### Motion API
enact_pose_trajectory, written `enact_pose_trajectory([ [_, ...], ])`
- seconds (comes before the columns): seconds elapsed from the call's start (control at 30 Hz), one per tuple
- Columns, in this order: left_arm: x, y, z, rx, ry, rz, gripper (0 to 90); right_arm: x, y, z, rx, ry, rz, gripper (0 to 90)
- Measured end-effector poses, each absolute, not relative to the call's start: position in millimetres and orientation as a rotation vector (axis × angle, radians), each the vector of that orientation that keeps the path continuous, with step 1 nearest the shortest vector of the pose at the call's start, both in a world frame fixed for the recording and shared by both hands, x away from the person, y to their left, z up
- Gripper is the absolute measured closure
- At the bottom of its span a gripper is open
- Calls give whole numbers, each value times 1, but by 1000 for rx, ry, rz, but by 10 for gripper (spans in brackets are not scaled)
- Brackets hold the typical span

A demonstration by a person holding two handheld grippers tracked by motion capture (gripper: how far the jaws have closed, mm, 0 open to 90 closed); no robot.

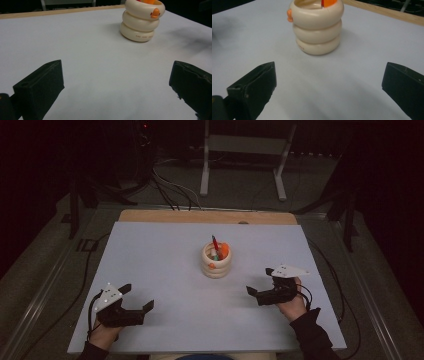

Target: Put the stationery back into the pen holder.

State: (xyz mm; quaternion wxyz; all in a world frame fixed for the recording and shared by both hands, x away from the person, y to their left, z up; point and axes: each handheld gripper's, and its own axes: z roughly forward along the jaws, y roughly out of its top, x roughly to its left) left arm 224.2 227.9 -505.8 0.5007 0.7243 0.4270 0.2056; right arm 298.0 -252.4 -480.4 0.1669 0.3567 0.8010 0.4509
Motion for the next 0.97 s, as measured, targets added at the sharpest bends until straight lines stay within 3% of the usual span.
enact_pose_trajectory([
  [0.97, 224, 227, -505, 1755, 1017, 499, 2, 267, -291, -503, 1121, 2262, 1231, 0],
])
